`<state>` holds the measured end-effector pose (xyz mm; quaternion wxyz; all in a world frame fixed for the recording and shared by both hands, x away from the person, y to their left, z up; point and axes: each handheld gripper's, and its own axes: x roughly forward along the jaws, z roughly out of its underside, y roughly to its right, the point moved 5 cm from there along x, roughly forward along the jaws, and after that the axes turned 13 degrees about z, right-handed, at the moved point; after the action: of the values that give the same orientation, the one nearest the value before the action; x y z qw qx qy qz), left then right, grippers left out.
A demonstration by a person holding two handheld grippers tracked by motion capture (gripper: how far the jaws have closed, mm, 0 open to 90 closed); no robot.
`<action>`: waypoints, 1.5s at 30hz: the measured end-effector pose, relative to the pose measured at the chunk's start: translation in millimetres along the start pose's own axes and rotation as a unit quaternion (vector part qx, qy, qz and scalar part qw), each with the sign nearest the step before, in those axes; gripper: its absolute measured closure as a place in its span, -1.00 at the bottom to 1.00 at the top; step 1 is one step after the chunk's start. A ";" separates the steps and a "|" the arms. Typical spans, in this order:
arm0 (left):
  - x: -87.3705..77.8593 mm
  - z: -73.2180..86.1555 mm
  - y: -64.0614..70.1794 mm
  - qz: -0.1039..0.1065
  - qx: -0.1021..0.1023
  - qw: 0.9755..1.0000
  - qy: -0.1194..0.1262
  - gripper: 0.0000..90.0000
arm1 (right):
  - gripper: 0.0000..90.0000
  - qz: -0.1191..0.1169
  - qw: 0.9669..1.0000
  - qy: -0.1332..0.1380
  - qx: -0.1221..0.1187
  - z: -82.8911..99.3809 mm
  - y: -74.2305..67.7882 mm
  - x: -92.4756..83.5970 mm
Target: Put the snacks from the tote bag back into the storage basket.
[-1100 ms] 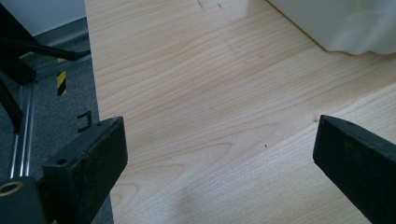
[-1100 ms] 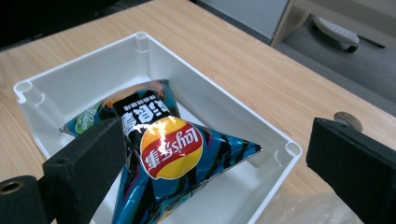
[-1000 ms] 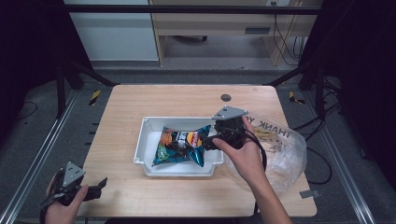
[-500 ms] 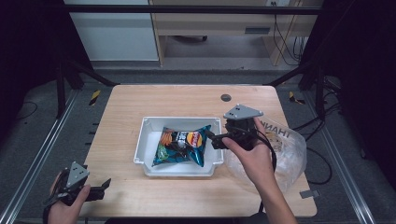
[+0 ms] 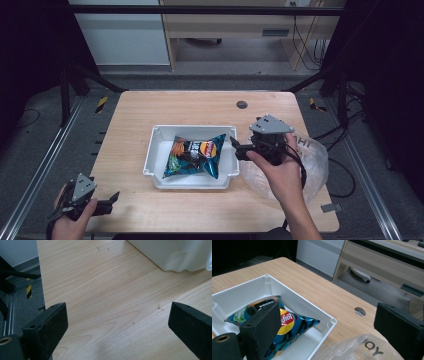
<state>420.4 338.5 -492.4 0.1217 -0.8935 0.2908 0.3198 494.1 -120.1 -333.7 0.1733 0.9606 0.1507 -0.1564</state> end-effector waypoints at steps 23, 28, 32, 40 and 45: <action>0.9 1.1 -0.7 -0.001 -0.002 1.000 -0.005 -0.95 | -0.81 0.074 0.994 -0.053 0.063 51.1 41.6 -22.3; 1.6 1.6 -0.2 0.001 0.000 1.000 -0.008 -0.95 | -0.81 0.078 0.993 -0.063 0.069 65.5 46.2 -25.6; 2.2 1.4 0.2 0.001 -0.001 1.000 -0.007 -0.95 | -0.81 0.082 0.991 -0.077 0.075 77.5 49.4 -28.2; 2.3 1.5 0.2 0.002 0.000 1.000 -0.008 -0.95 | -0.80 0.081 0.988 -0.103 0.084 97.6 52.2 -26.1; 2.6 1.5 0.5 0.002 0.000 1.000 -0.008 -0.95 | -0.79 0.077 0.986 -0.124 0.085 109.5 50.7 -20.9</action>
<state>420.9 337.5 -495.2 0.1234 -0.8901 0.2918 0.3275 465.5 -212.0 -409.5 0.1201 0.9536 0.0401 -0.2732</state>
